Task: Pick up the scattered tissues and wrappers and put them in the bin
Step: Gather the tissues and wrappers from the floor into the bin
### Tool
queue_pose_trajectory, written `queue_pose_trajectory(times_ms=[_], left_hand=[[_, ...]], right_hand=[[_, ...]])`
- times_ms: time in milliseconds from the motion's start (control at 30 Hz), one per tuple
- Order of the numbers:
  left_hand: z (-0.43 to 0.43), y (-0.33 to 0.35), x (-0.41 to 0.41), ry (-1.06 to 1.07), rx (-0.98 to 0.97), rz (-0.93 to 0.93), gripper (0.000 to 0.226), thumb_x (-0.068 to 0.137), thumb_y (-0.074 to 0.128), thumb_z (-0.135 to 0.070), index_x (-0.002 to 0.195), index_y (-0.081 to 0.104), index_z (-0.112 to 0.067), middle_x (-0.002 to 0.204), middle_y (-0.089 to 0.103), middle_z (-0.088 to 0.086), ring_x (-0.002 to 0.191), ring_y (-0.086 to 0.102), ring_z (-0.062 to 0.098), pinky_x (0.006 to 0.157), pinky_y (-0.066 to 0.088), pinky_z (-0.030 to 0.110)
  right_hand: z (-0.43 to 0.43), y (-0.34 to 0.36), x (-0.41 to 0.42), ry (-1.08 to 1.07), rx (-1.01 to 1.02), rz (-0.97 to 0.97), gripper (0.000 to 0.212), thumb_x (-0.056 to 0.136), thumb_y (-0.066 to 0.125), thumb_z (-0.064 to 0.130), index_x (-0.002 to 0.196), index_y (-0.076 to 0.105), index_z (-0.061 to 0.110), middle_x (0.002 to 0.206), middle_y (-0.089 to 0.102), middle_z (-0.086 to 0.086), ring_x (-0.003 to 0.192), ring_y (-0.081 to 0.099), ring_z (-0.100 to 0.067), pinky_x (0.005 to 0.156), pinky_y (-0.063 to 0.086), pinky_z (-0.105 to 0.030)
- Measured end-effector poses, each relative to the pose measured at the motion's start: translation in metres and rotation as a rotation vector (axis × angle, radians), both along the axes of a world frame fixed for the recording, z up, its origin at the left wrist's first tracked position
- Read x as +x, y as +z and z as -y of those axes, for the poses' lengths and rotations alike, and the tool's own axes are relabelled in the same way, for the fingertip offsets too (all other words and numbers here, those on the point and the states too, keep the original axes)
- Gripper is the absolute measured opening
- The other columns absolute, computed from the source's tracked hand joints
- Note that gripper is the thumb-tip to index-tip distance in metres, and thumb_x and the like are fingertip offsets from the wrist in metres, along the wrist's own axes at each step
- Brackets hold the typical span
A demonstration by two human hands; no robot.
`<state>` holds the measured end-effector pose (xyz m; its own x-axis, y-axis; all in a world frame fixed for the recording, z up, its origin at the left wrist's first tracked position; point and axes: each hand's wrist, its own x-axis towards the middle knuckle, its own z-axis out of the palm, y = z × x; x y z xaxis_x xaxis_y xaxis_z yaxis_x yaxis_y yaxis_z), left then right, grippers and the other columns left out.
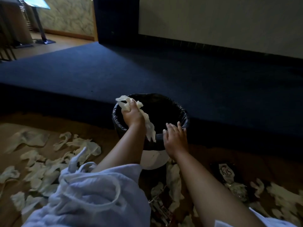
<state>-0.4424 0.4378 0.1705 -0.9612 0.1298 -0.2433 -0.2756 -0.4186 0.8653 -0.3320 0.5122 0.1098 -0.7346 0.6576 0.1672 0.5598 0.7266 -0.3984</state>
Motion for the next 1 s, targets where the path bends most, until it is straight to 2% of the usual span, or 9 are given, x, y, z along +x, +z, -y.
queue_pose_trajectory(times_ms=[200,333,500,600,667,733,800,900,1000], left_hand=[[-0.01,-0.022,-0.026,-0.203,-0.438,-0.103,0.054,0.075,0.061,-0.048,0.117,0.053,-0.014,0.114,0.063,0.009,0.106,0.055,0.027,0.096,0.046,0.041],[-0.006,-0.016,-0.028,-0.238,-0.593,-0.176,0.061,0.077,0.068,-0.039,0.129,0.045,-0.016,0.128,0.054,0.009,0.12,0.048,0.029,0.104,0.04,0.044],[0.016,-0.002,-0.004,-0.236,-0.472,-0.328,0.043,0.085,0.061,-0.03,0.123,0.05,-0.014,0.119,0.058,0.005,0.11,0.055,0.02,0.079,0.051,0.028],[0.044,0.0,0.026,-0.257,-0.336,-0.441,0.028,0.089,0.057,-0.023,0.115,0.053,-0.012,0.101,0.06,0.001,0.093,0.058,0.015,0.077,0.05,0.026],[0.063,-0.013,0.047,-0.323,-0.279,-0.488,0.021,0.09,0.056,-0.02,0.11,0.055,-0.012,0.091,0.058,-0.002,0.084,0.058,0.012,0.073,0.05,0.025],[0.083,-0.043,0.067,-0.432,-0.29,-0.54,0.014,0.091,0.056,-0.02,0.104,0.056,-0.016,0.088,0.058,-0.004,0.079,0.058,0.008,0.066,0.05,0.018],[0.102,-0.08,0.086,-0.566,-0.326,-0.512,0.011,0.091,0.056,-0.019,0.101,0.055,-0.023,0.091,0.06,-0.002,0.081,0.059,0.009,0.064,0.05,0.016],[0.134,-0.134,0.103,-0.688,-0.491,-0.346,0.015,0.089,0.058,-0.017,0.103,0.055,-0.02,0.093,0.06,0.0,0.085,0.059,0.013,0.067,0.049,0.023],[0.172,-0.184,0.106,-0.731,-0.724,-0.314,0.024,0.087,0.062,-0.018,0.109,0.054,-0.017,0.099,0.059,-0.003,0.098,0.058,0.016,0.076,0.049,0.026]], right_hand=[[0.001,0.0,0.003,0.013,-0.017,0.006,0.05,0.101,0.019,0.035,0.147,0.022,0.017,0.155,0.021,-0.002,0.146,-0.003,-0.018,0.117,-0.004,-0.037],[0.003,0.0,0.003,0.011,-0.032,-0.004,0.05,0.101,0.021,0.035,0.148,0.02,0.018,0.155,0.02,-0.002,0.146,-0.003,-0.019,0.117,-0.004,-0.037],[-0.001,0.008,0.004,0.06,-0.168,-0.043,0.049,0.1,0.027,0.034,0.145,0.026,0.014,0.154,0.025,-0.004,0.146,-0.001,-0.022,0.116,-0.003,-0.038],[0.011,0.011,0.023,0.069,-0.347,-0.392,0.038,0.099,0.038,0.024,0.134,0.045,0.011,0.147,0.035,-0.008,0.143,0.017,-0.024,0.116,0.017,-0.035],[0.029,0.005,0.045,0.0,-0.305,-0.599,0.029,0.097,0.043,0.018,0.124,0.053,0.012,0.133,0.047,-0.007,0.126,0.042,-0.014,0.107,0.033,-0.019],[0.048,-0.013,0.069,-0.082,-0.247,-0.691,0.024,0.096,0.044,0.013,0.116,0.057,0.01,0.116,0.052,0.0,0.099,0.049,0.005,0.084,0.033,0.003],[0.061,-0.048,0.09,-0.136,-0.301,-0.634,0.022,0.096,0.045,0.014,0.112,0.058,0.009,0.109,0.053,0.002,0.091,0.048,0.007,0.076,0.033,0.003],[0.086,-0.122,0.119,-0.181,-0.396,-0.311,0.023,0.093,0.05,0.014,0.113,0.059,0.011,0.113,0.06,-0.006,0.105,0.056,-0.018,0.089,0.041,-0.02],[0.124,-0.176,0.147,-0.055,-0.417,0.025,0.034,0.09,0.056,0.024,0.123,0.055,0.014,0.13,0.052,-0.009,0.124,0.046,-0.026,0.101,0.036,-0.028]])
